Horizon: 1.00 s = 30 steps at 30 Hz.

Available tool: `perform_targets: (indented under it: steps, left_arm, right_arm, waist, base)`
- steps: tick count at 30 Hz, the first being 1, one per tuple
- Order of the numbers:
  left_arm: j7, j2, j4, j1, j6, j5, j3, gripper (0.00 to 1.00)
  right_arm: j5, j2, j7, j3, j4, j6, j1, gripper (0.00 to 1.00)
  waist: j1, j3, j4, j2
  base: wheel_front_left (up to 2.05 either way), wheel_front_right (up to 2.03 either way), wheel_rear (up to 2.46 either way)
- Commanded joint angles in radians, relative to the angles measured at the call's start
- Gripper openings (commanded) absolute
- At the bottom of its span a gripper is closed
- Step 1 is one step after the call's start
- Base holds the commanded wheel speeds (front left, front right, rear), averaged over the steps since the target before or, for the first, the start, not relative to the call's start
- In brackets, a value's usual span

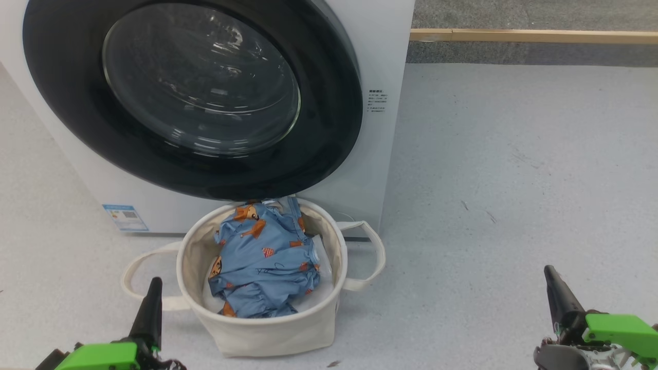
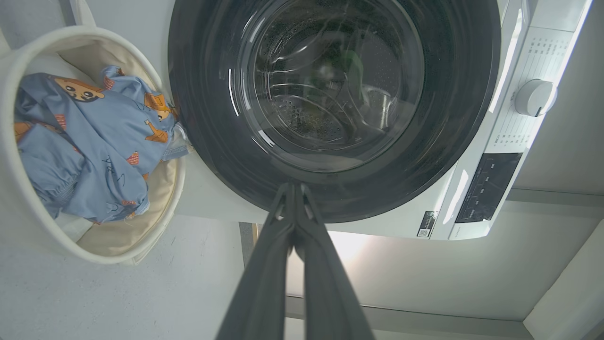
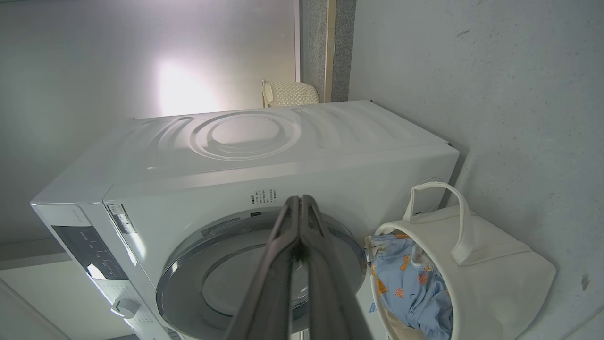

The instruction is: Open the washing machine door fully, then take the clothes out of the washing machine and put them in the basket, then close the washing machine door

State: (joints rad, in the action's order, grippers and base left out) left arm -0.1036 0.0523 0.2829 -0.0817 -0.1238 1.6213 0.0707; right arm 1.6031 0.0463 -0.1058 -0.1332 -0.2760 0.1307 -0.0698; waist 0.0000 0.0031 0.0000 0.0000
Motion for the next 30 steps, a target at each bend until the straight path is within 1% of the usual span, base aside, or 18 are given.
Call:
perform_targets:
  steps: [1,30]
  left_arm:
    - [-0.003,0.004,-0.038,-0.026,-0.007,-0.006,0.035,0.00]
    - [-0.005,0.002,-0.038,-0.026,-0.007,-0.009,0.038,0.00]
  right_arm:
    - [0.005,0.004,-0.008,0.019,0.031,0.000,-0.038,0.00]
    - [0.005,0.004,-0.008,0.019,0.031,0.000,-0.038,0.00]
  waist:
    - [0.0000,0.000,0.000,0.0000]
    - [0.0000,0.000,0.000,0.0000]
  base:
    - [0.00,0.00,0.00]
    - [0.00,0.00,0.00]
